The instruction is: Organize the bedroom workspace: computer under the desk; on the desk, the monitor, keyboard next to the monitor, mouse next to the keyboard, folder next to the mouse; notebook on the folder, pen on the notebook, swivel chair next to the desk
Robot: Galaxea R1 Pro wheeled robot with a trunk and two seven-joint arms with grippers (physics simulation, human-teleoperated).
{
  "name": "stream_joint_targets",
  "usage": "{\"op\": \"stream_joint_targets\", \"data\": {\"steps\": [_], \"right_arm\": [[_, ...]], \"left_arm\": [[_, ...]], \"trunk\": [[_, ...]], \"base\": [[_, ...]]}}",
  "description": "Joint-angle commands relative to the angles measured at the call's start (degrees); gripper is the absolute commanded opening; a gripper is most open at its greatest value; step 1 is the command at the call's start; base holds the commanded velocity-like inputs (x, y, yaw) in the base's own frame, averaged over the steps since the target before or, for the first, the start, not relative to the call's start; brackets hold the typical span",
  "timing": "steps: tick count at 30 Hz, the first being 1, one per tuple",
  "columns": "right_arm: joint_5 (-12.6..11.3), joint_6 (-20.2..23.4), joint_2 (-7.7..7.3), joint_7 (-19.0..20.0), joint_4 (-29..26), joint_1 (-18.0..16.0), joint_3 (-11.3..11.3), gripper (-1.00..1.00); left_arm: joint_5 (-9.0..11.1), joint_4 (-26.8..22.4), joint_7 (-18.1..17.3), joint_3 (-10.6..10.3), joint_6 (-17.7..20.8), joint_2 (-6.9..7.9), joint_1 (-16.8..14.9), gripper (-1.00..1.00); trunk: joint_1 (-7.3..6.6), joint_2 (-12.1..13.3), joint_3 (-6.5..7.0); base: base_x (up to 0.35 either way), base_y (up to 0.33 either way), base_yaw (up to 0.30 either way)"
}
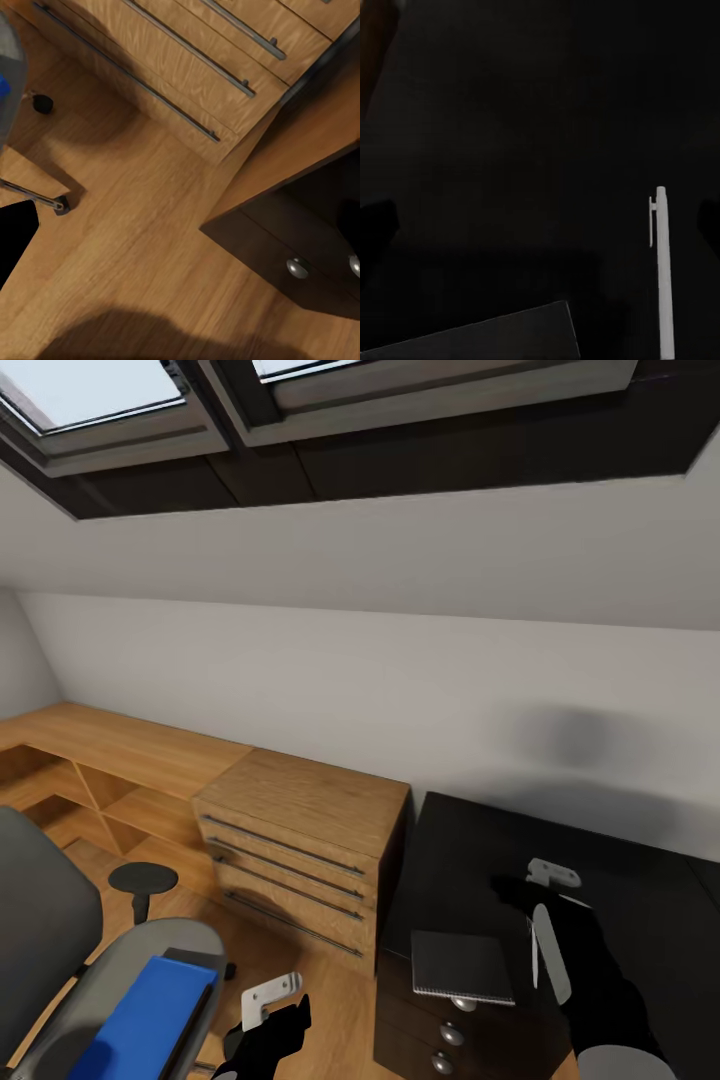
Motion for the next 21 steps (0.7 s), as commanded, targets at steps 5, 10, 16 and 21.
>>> {"op": "stream_joint_targets", "data": {"steps": [5,10,16,21], "right_arm": [[-0.36,0.07,0.78,-0.61,-0.27,0.3,-0.01,1.0],[-0.35,-0.04,1.16,-0.63,-0.33,0.44,0.1,1.0],[-0.35,0.09,1.76,-0.57,-1.14,1.16,0.17,1.0],[-0.11,0.0,2.14,-0.61,-3.32,2.69,3.62,1.0]], "left_arm": [[0.1,-0.01,0.39,-0.09,0.1,0.01,-0.05,1.0],[0.09,0.25,0.39,-0.15,0.03,0.0,-0.04,1.0],[0.08,0.3,0.39,-0.17,0.01,0.0,-0.04,1.0],[0.0,0.3,0.39,-0.17,0.01,0.0,-0.04,1.0]], "trunk": [[0.02,-0.06,-0.07],[0.02,-0.06,-0.07],[0.02,-0.06,-0.07],[0.02,-0.06,-0.12]], "base": [[0.0,0.0,0.252],[0.0,0.0,0.271],[0.0,0.0,0.094],[0.0,0.0,0.011]]}}
